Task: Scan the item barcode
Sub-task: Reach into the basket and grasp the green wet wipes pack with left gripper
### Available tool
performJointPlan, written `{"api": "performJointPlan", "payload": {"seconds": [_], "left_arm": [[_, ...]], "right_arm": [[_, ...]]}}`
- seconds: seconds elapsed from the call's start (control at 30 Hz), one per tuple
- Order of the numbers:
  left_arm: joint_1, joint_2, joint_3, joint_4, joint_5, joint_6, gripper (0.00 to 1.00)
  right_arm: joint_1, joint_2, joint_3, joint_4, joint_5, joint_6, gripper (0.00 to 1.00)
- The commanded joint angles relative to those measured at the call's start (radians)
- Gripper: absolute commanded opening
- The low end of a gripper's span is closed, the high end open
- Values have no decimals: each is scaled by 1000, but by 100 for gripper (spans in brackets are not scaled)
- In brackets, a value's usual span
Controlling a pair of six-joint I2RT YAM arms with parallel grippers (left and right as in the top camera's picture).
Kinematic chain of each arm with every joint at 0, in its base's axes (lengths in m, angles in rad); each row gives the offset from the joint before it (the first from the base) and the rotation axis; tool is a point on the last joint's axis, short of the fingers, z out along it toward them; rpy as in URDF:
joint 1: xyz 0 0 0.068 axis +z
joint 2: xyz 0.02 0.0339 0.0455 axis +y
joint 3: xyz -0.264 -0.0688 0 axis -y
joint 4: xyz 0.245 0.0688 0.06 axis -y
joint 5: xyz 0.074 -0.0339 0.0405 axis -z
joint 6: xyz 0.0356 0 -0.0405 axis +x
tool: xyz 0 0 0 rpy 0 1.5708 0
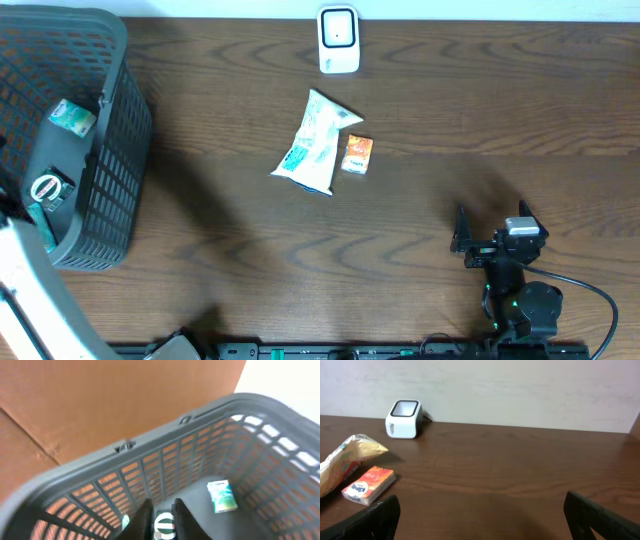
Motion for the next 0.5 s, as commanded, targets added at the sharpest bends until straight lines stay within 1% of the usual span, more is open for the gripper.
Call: {"api": "performJointPlan", "payload": {"seconds": [0.0, 0.03, 0.07, 0.1, 0.2, 0.23, 0.3, 0.47], "left_arm": [[5, 27, 3, -61, 33, 132, 56], [5, 54, 3, -105, 26, 182, 72], [5, 77, 3, -126, 26, 205, 86], [6, 116, 3, -152, 26, 227, 93], [20, 197, 3, -192, -31, 227, 99], [33, 250, 3, -217, -76, 226, 100], [48, 299, 3, -234, -104, 223, 98], [99, 407, 3, -252, -106, 224, 98]], "right_arm": [[5, -4, -1, -3, 8, 10, 99], [5, -4, -1, -3, 8, 10, 99], [5, -4, -1, -3, 8, 10, 99], [5, -4, -1, -3, 8, 10, 99], [5, -4, -1, -3, 8, 10, 99], [5, -4, -1, -3, 8, 10, 99], [5, -4, -1, -3, 8, 10, 99], [5, -4, -1, -3, 8, 10, 99]]}}
